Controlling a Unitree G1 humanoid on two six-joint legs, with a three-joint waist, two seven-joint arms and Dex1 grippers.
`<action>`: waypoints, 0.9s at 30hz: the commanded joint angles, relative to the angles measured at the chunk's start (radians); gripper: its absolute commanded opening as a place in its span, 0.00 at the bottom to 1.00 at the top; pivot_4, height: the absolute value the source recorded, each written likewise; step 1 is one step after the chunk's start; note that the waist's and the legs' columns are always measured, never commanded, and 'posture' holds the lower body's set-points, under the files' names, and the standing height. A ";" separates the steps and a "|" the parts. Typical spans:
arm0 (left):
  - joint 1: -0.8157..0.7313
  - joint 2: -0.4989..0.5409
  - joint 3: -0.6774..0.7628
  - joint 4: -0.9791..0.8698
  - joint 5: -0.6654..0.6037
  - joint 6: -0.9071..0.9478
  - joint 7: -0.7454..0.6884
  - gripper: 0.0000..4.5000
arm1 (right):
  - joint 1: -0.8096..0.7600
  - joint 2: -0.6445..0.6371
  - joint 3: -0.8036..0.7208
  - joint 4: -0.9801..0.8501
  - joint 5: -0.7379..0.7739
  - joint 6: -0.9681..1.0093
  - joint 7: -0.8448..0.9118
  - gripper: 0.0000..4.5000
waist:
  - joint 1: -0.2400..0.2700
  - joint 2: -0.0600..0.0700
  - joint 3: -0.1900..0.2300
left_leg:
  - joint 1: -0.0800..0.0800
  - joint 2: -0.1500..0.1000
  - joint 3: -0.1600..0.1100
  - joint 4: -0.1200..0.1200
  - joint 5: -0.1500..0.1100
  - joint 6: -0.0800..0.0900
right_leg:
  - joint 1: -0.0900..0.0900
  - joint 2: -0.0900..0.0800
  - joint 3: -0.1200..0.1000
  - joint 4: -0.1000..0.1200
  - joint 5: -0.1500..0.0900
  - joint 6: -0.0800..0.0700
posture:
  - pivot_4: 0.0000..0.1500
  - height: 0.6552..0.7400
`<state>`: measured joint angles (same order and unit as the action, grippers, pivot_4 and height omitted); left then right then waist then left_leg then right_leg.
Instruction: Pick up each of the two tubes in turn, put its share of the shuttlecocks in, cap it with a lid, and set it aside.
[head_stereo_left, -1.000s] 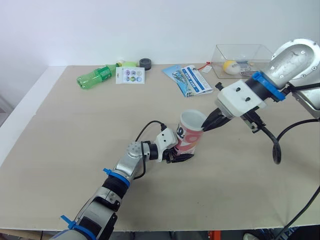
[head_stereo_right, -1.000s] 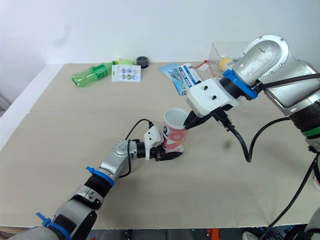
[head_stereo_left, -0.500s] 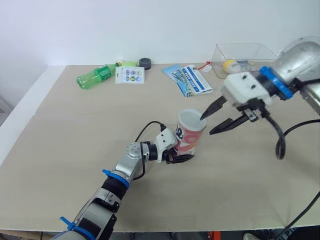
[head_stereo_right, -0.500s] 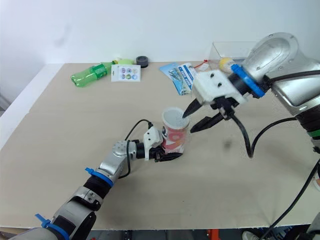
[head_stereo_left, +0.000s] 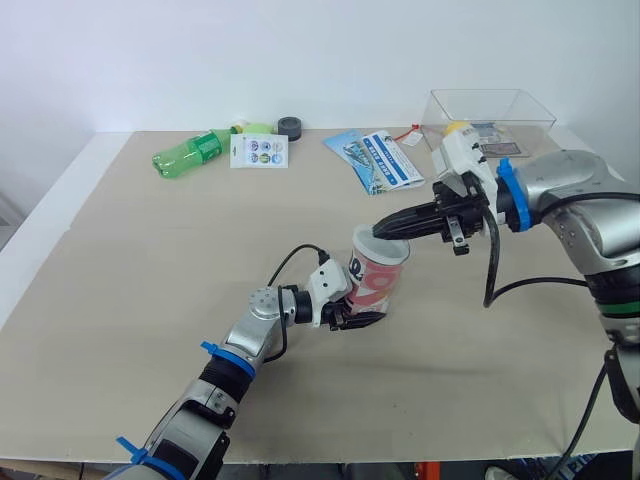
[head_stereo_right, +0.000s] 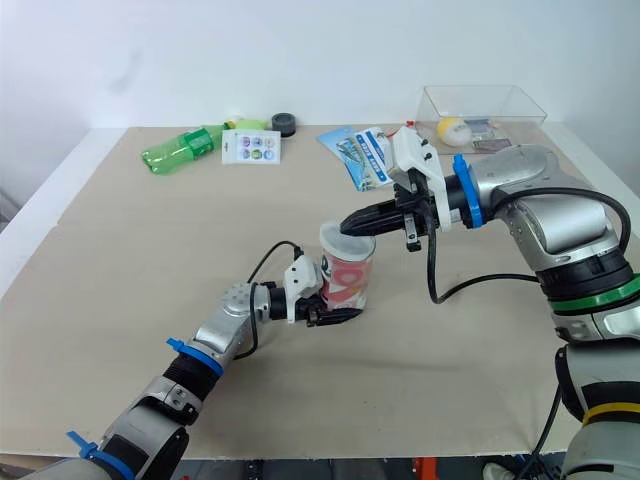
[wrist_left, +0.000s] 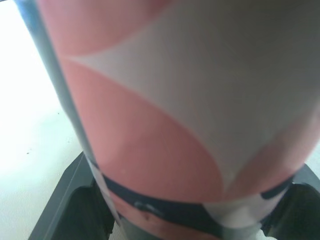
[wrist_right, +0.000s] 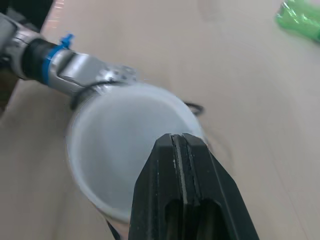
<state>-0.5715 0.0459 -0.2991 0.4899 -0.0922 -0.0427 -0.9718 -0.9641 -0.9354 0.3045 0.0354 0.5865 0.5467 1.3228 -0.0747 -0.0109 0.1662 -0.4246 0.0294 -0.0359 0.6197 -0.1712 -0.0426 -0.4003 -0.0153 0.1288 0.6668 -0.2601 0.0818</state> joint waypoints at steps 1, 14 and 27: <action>0.039 0.019 -0.010 0.039 0.011 0.026 -0.003 0.66 | 0.006 0.010 -0.048 -0.036 -0.025 0.002 0.009 0.01 | 0.000 0.000 0.000 | 0.000 0.000 0.000 0.000 0.000 0.000 | 0.000 0.000 0.000 0.000 0.000 0.000 | 1.00 1.00; 0.056 0.033 -0.013 0.025 0.011 0.035 -0.004 0.66 | -0.015 -0.004 -0.093 -0.048 -0.126 -0.062 0.124 0.01 | -0.001 0.000 0.000 | 0.001 0.000 0.000 0.000 0.000 0.000 | 0.000 0.000 0.000 0.000 0.000 0.000 | 1.00 1.00; 0.042 0.022 -0.018 0.053 0.012 0.011 -0.007 0.66 | -0.085 0.077 -0.106 0.061 -0.203 -0.079 0.141 0.99 | -0.003 0.000 0.000 | 0.002 0.001 0.001 0.000 0.000 0.000 | 0.000 0.001 0.000 0.000 0.001 -0.001 | 1.00 1.00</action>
<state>-0.5596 0.0576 -0.3006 0.4865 -0.0960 -0.0470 -0.9703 -1.0302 -0.8644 0.2024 0.0933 0.4011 0.5062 1.4624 -0.0774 -0.0111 0.1661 -0.4231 0.0300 -0.0350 0.6198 -0.1709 -0.0425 -0.4001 -0.0148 0.1290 0.6668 -0.2588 0.0811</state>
